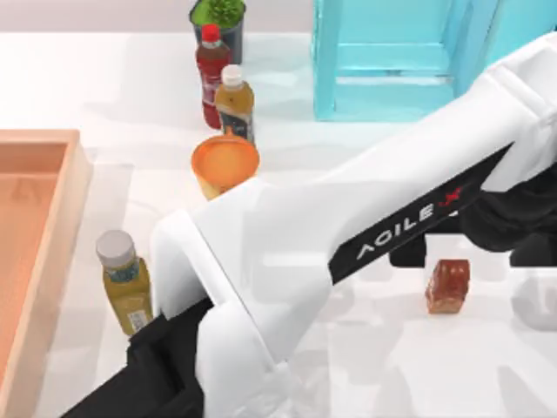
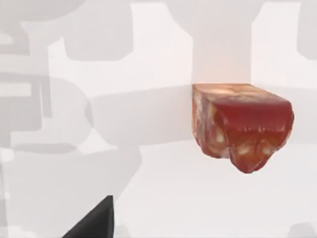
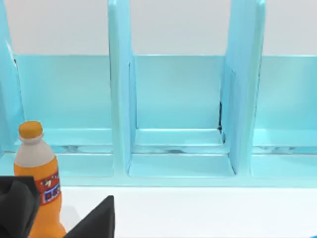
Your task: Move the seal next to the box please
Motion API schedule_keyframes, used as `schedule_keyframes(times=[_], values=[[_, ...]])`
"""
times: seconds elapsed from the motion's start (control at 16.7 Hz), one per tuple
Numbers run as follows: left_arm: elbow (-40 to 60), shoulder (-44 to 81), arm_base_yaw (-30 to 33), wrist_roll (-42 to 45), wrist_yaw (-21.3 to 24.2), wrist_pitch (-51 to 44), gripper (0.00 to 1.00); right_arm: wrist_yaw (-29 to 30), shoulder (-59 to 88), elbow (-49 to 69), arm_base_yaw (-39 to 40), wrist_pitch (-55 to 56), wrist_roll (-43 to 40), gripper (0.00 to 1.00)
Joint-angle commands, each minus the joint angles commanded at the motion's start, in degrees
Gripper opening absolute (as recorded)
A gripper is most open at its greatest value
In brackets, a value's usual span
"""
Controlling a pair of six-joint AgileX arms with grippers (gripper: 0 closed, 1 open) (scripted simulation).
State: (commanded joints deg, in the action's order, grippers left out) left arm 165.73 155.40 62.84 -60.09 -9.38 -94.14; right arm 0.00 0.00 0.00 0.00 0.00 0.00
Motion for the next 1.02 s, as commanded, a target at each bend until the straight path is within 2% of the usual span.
schedule_keyframes(times=[0.54, 1.02], values=[[-1.8, 0.1, -0.4, 0.2, 0.0, 1.8, 1.0, 0.0, 0.0, 0.0, 0.0, 0.0, 0.0, 1.0], [-25.3, -3.0, -1.8, 1.5, 0.1, 21.9, 1.0, 0.0, 0.0, 0.0, 0.0, 0.0, 0.0, 1.0]])
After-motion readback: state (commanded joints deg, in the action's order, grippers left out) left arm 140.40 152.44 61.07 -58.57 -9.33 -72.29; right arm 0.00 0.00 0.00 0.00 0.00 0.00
